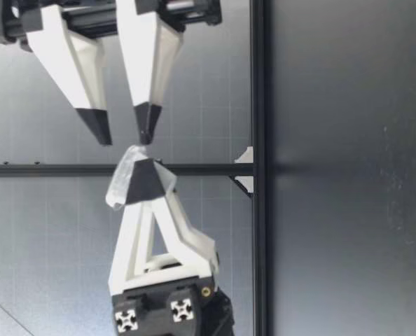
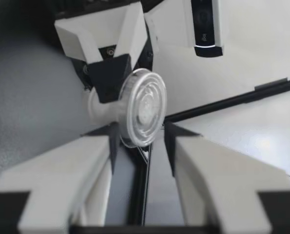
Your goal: Pick up the plastic cup and open its lid.
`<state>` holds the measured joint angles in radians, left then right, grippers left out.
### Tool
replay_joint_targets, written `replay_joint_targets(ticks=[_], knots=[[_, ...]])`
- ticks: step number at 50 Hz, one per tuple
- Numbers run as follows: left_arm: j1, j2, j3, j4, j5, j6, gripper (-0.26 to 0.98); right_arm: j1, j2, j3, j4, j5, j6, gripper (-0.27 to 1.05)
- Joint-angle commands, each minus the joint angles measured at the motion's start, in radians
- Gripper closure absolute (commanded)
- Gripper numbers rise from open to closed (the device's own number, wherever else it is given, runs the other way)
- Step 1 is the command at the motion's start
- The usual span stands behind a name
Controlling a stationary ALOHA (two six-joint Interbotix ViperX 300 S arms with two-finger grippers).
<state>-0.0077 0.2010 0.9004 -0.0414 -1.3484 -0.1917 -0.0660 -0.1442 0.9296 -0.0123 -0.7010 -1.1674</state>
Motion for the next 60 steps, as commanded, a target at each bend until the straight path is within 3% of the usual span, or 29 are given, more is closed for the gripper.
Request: replay_joint_targets(ticks=[1,47,60], knots=[[0.000,-0.012,-0.018,0.000,-0.008,-0.002,0.54,-0.002,0.000,-0.011,0.005,-0.012,0.000,0.33],[0.000,-0.003,-0.011,0.000,-0.003,-0.002,0.54,-0.002,-0.005,-0.018,0.029,-0.094,-0.003,0.33],[0.000,0.003,-0.008,0.003,-0.003,-0.002,0.54,-0.011,-0.092,0.021,0.080,-0.173,-0.006,0.33]])
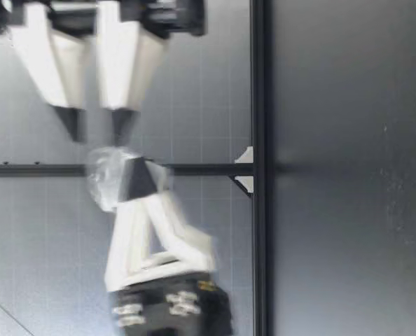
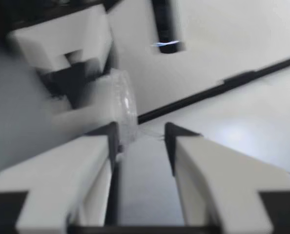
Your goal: Pick up the plastic cup and open its lid.
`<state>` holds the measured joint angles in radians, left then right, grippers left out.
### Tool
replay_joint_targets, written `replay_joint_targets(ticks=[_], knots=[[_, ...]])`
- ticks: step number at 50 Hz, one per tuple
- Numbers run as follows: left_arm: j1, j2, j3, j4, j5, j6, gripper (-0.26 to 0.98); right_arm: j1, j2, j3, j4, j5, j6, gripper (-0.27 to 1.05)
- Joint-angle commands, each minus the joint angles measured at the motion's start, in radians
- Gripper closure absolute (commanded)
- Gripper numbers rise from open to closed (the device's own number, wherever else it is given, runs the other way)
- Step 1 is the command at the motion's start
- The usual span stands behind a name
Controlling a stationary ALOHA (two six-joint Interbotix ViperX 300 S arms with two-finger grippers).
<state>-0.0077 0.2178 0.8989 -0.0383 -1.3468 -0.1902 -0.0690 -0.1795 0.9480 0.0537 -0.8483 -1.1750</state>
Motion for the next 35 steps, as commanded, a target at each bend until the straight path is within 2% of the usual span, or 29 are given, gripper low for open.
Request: replay_joint_targets(ticks=[1,16,35], knots=[[0.000,-0.014,-0.006,0.000,-0.006,-0.003,0.54,-0.008,-0.063,0.008,0.015,-0.026,0.003,0.33],[0.000,-0.025,0.002,0.006,-0.005,0.011,0.54,0.018,-0.049,0.060,0.021,-0.018,0.112,0.33],[0.000,-0.074,0.038,0.020,0.029,0.067,0.54,0.064,-0.074,0.063,0.018,0.186,0.627,0.33]])
